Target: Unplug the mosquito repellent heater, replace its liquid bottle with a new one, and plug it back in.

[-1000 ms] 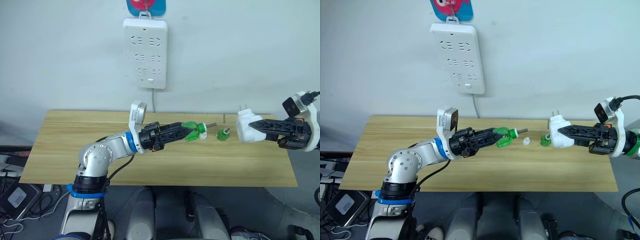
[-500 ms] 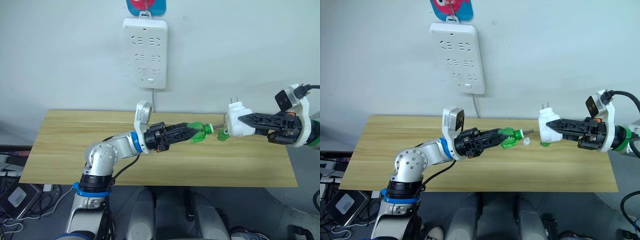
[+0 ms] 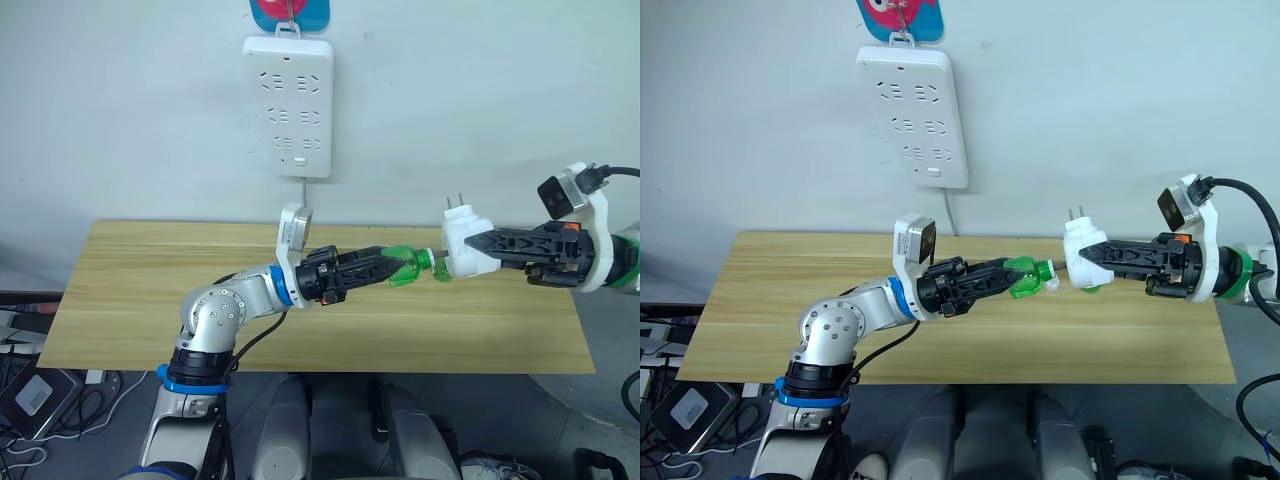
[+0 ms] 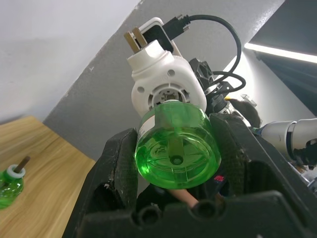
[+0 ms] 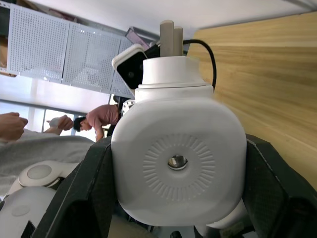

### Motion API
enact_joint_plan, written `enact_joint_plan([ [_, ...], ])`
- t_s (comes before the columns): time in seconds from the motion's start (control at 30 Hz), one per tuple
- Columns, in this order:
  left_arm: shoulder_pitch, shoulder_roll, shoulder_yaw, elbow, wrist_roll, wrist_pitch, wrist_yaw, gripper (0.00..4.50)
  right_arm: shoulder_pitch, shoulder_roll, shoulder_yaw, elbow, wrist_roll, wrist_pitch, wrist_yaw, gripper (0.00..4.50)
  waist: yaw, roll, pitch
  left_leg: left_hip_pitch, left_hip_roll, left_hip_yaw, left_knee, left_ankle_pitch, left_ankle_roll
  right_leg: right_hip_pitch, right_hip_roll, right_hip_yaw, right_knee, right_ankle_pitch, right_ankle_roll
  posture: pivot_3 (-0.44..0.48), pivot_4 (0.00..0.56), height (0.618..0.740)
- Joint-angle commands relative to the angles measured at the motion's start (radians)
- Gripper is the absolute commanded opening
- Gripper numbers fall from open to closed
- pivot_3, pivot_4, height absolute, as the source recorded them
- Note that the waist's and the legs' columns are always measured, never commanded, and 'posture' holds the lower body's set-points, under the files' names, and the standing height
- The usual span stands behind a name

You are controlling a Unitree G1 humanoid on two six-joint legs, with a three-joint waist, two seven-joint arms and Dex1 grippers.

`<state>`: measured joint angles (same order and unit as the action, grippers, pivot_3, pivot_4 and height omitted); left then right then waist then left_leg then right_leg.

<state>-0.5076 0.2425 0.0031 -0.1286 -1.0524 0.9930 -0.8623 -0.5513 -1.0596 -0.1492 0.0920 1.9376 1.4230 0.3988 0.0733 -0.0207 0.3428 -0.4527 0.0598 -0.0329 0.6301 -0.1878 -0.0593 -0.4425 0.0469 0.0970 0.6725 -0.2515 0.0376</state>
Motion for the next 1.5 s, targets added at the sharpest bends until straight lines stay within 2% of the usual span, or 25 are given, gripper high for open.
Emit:
enact_joint_plan([
  [0.03,-0.005,-0.009,-0.014,-0.022,0.002,-0.017,-0.017,2.21,-0.017,-0.007,-0.007,-0.039,0.035,-0.013,0.018,2.98,0.0,0.0,0.0,0.0,0.0,0.0,0.0,0.0,0.0,0.0,0.0,0.0,0.0,0.0,0.0,0.207,0.368,0.74],
  [0.4,0.0,-0.003,-0.02,-0.048,-0.012,0.005,-0.023,2.21,-0.013,0.015,0.004,-0.058,0.035,-0.037,-0.017,2.98,-0.001,0.0,0.002,0.0,0.0,0.0,0.0,0.0,0.0,0.0,0.0,0.0,0.0,0.0,0.0,0.201,0.378,0.74],
  [0.6,0.003,0.013,-0.035,-0.038,0.019,-0.02,-0.041,2.21,-0.039,0.007,0.021,-0.058,0.035,-0.024,-0.005,2.98,-0.002,-0.001,0.005,0.0,0.0,0.0,0.0,0.0,0.0,0.0,0.0,0.0,0.0,0.0,0.0,0.211,0.374,0.74],
  [1.17,-0.005,-0.016,-0.051,-0.038,0.023,-0.023,-0.04,2.21,-0.078,0.038,0.09,-0.166,0.035,-0.07,-0.011,2.98,-0.001,-0.003,0.012,-0.001,0.0,0.0,-0.001,0.0,0.0,-0.001,0.0,0.0,-0.001,0.0,0.0,0.2,0.373,0.74],
  [1.23,-0.007,-0.017,-0.052,-0.035,0.028,-0.026,-0.041,2.21,-0.063,0.021,0.089,-0.188,0.035,-0.068,0.01,3.7,-0.001,-0.003,0.012,-0.002,0.0,0.0,-0.001,0.0,0.0,-0.001,0.0,0.0,-0.001,0.0,0.0,0.198,0.37,0.74],
  [1.33,-0.014,-0.024,-0.039,-0.028,0.036,-0.042,-0.026,2.21,-0.026,-0.01,0.082,-0.208,0.035,-0.075,0.022,4.43,0.001,-0.003,0.012,-0.002,0.0,-0.001,-0.001,0.0,0.0,-0.001,0.0,-0.001,-0.002,0.0,0.0,0.197,0.369,0.74],
  [1.5,-0.029,-0.029,-0.024,-0.021,0.024,-0.04,-0.013,2.21,0.055,-0.043,0.071,-0.26,0.035,-0.108,0.037,4.43,0.001,-0.003,0.012,-0.003,0.001,-0.001,-0.001,0.0,0.0,-0.001,0.0,-0.001,-0.004,0.0,0.0,0.201,0.363,0.74],
])
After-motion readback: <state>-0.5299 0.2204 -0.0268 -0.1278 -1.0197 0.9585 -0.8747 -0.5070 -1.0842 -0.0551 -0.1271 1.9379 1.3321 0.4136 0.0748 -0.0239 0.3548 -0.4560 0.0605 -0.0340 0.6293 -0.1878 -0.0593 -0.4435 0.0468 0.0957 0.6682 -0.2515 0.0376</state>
